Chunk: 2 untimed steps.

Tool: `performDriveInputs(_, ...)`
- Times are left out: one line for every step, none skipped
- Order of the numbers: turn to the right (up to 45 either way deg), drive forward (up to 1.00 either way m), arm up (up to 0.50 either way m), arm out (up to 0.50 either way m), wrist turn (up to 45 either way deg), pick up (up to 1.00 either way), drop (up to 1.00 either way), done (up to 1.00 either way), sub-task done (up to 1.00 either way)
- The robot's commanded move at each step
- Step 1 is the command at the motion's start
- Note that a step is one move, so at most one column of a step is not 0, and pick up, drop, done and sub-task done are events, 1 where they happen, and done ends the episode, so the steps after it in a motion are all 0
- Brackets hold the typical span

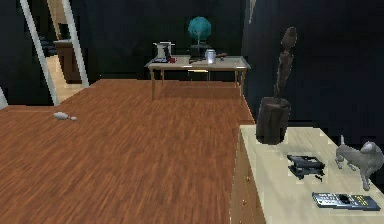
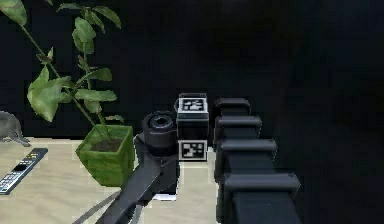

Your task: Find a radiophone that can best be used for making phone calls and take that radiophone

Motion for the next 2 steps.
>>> performDriveInputs(0.0, 0.00, 0.00, 0.00, 45.0, 0.00, 0.00, 0.00, 0.00)
performDriveInputs(0.0, 0.00, 0.00, 0.00, 45.0, 0.00, 0.00, 0.00, 0.00)
